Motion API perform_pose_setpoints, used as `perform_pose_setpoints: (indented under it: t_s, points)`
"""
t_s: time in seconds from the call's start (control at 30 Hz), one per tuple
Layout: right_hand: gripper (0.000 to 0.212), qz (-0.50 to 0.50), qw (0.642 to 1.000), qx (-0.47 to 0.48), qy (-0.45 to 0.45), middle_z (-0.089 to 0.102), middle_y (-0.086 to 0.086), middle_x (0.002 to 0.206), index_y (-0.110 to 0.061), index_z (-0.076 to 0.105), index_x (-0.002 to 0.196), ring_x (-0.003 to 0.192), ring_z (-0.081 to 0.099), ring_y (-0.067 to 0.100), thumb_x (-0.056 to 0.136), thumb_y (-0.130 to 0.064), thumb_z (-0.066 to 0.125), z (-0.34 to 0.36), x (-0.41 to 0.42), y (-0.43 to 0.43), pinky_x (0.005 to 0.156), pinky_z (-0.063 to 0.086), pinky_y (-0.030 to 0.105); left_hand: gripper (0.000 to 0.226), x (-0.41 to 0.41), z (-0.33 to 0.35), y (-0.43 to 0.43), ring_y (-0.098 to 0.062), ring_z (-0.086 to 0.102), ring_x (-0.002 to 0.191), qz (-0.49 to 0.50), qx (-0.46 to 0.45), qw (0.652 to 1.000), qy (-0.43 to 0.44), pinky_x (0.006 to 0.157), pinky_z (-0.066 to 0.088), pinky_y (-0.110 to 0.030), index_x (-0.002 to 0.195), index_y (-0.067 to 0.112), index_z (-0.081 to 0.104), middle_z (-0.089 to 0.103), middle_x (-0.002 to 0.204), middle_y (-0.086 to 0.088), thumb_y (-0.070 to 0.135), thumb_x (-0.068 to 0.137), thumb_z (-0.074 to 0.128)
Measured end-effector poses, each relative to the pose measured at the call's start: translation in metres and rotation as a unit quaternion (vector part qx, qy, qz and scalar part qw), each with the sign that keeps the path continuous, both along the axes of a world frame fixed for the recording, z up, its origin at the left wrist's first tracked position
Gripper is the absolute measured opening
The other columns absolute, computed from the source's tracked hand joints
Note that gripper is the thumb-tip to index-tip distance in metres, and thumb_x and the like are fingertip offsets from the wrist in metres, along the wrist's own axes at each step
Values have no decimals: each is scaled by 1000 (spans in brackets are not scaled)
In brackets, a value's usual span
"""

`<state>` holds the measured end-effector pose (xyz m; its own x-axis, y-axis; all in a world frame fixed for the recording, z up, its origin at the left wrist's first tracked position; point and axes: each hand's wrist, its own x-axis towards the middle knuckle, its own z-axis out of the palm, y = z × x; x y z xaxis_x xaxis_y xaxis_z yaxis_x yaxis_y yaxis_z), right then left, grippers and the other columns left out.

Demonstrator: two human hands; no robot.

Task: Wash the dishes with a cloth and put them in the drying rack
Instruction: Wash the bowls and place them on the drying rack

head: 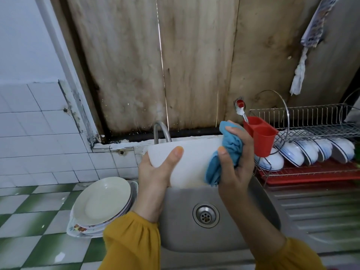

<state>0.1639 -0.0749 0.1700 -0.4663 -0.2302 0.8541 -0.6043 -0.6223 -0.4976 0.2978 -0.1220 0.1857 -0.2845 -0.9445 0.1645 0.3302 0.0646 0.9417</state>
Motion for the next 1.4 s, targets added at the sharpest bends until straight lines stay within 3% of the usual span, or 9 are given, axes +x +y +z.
perform_pose_setpoints:
  t_s: [0.13,0.3,0.5,0.7,0.83,0.97,1.1,1.23,1.4]
  points:
    - [21,225,900,55,-368,67,-9,83,-38,70,82,75,63,10,90,-34,51,10,-4,1,66,52,25,131,8,-12,-8,-23,68,95,-70,-27,996,39,79,57,-41,133,10,49,70,110,-10,76,25,84]
    - [36,315,793,155,-498,68,0,66,-18,64,78,55,66,14,98,-34,40,4,-24,-1,50,51,20,110,28,-9,-19,-18,62,116,-172,-39,978,-109,89,56,-45,136,34,48,66,124,6,79,40,78]
    - [24,228,912,171,-294,68,-4,89,-16,59,107,80,66,8,83,-16,56,2,-39,-11,71,53,25,55,24,-7,-21,-33,63,94,-152,166,973,-40,68,55,-62,123,18,60,65,106,-8,54,81,55]
    - [21,130,939,305,-87,65,-6,99,-26,59,108,91,63,10,93,-12,56,4,-39,-12,75,51,21,49,12,-25,-15,-23,65,110,-10,54,998,-17,80,53,-65,124,43,54,67,119,10,68,84,40]
    - [36,-87,904,380,178,57,11,117,-14,59,123,110,53,28,91,-1,51,-1,-34,-23,93,42,33,47,4,-33,-10,6,60,106,41,-55,997,-41,88,54,-24,132,36,52,62,121,17,51,93,30]
    - [49,34,949,298,94,27,4,154,-32,38,143,145,16,12,98,-15,42,-6,23,-28,116,11,14,36,-19,-43,7,28,45,107,17,-98,992,-77,89,34,3,132,27,49,51,132,20,32,102,31]
    - [60,239,905,351,13,-4,-23,159,-53,15,139,144,-6,-9,104,-13,42,-12,52,-20,106,3,-2,33,-18,-53,1,3,62,108,34,-35,999,3,85,47,-8,129,23,55,67,120,10,21,106,31]
    - [51,257,882,392,45,33,-15,152,-36,36,144,136,34,-3,101,-13,50,-20,47,-15,114,27,17,33,-11,-47,-1,-5,65,106,63,-30,997,43,77,50,-13,119,33,56,69,108,15,19,107,29]
    - [34,147,796,523,267,68,-1,115,-23,71,112,105,59,17,83,-7,64,-30,19,-15,88,47,30,33,6,-40,-15,-2,63,102,90,-81,992,18,77,51,-15,122,39,58,63,118,14,33,103,31]
